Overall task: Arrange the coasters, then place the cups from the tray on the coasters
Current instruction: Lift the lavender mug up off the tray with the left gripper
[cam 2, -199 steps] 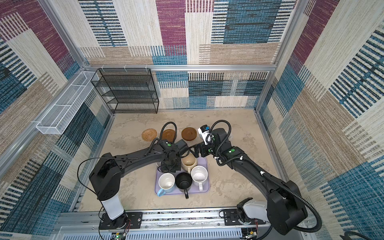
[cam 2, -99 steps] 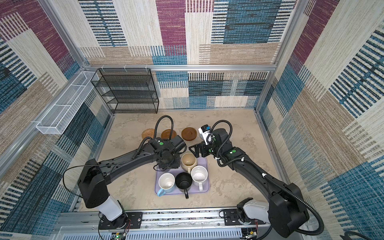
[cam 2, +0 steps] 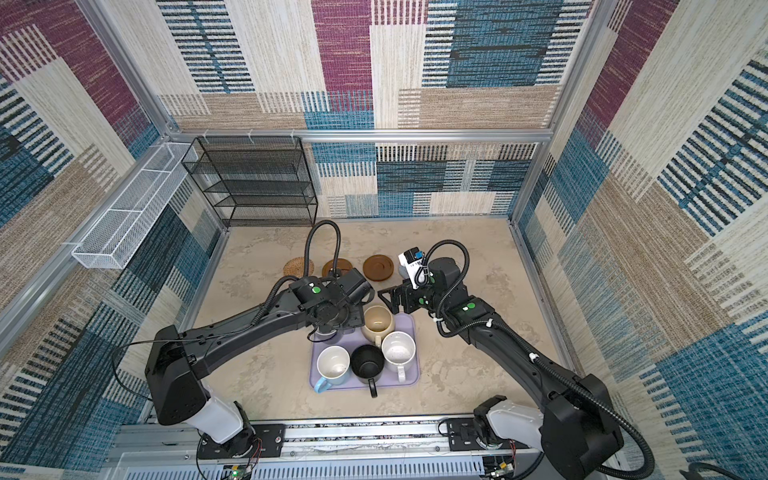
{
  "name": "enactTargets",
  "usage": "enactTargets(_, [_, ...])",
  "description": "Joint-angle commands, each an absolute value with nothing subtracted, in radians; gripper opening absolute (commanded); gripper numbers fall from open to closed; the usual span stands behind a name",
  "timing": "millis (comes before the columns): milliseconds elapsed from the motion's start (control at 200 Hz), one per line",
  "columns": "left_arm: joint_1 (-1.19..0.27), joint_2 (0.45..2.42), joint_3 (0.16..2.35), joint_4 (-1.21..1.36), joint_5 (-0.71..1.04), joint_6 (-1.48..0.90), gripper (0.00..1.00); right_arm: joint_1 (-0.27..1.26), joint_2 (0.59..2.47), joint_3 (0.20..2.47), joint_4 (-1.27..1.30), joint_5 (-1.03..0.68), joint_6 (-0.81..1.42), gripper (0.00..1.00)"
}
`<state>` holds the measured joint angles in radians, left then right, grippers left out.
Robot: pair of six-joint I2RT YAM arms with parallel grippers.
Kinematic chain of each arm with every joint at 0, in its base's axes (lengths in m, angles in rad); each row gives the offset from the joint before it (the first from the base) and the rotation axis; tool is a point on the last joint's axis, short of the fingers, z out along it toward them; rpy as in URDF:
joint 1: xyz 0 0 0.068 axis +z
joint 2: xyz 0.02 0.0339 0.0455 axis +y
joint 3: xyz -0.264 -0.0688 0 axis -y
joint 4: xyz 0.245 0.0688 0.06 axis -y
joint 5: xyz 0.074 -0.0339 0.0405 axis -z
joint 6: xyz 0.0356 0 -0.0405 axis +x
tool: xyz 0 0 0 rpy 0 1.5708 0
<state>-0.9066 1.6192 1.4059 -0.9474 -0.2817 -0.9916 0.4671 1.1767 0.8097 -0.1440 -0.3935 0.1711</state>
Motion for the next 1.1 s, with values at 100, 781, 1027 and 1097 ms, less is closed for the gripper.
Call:
enactTargets(100, [-0.892,1.565,1.365,-1.005,-0.375,-0.951,0.61,0.467,1.167,0.786,-0.045,-0.42,0.133,0.92])
enactTargets(781, [-0.826,1.328,1.027,-0.836,-0.292,-1.002,0.78,0.565,1.359,0.922,-0.107,-0.389,0.124,0.84])
enactTargets(1027, [-0.763,1.3,0.942,-0.602,-0.198,-0.89,0.88,0.564,1.342,0.895,-0.108,-0.347,0.109,0.84])
enactTargets(1097, [-0.76,1.322,0.958,-0.596,-0.194,-0.861,0.91,0.564,1.342,0.889,-0.107,-0.335,0.105,0.84])
